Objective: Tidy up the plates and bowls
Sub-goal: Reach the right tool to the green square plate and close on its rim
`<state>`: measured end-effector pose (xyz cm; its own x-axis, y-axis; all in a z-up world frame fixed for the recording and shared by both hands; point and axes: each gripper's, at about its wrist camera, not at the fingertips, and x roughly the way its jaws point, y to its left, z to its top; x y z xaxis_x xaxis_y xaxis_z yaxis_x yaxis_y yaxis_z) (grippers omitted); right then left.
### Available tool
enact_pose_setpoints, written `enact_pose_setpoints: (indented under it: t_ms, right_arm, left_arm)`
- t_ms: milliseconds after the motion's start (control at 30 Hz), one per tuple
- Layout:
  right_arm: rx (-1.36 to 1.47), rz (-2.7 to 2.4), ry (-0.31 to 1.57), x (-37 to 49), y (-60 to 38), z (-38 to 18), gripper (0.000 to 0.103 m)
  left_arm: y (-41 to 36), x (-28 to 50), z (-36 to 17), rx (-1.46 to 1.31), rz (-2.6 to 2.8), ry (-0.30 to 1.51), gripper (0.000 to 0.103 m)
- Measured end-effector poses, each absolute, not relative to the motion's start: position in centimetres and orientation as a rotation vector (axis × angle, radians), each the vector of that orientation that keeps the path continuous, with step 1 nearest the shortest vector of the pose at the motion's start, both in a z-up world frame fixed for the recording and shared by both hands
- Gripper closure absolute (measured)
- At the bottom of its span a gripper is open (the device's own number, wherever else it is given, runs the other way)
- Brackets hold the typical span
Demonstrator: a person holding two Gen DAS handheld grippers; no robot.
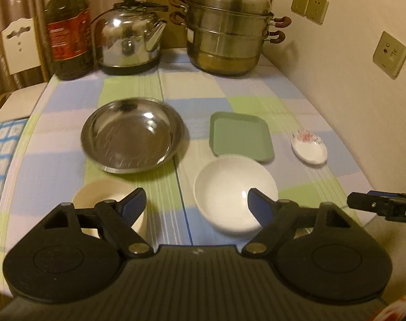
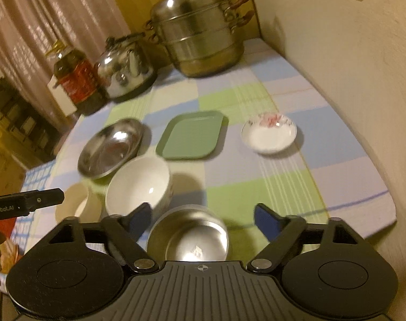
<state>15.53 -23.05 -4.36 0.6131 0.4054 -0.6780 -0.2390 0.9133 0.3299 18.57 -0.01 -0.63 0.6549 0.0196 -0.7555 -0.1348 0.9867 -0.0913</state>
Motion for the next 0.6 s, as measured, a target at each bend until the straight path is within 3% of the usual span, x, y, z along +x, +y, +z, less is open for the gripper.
enact_pose_setpoints:
  t_ms: [167, 333, 600]
  right_arm:
    - [0.259, 0.349, 0.801, 18.1, -23.0, -4.3, 0.025]
    - [0.272, 0.312, 0.793, 20.9, -22.1, -5.2, 0.038]
    - [0.29, 0.284, 0.807, 25.7, -20.8, -7.1, 0.052]
  left_arm:
    - [1.4, 23.2, -1.7, -0.129, 0.031, 0.862, 0.035]
    - [2.2, 27.6, -3.3, -0.085, -0.015, 0.879, 0.04]
    - [3.0, 34.2, -6.7, -0.086, -0.123, 0.95, 0.062]
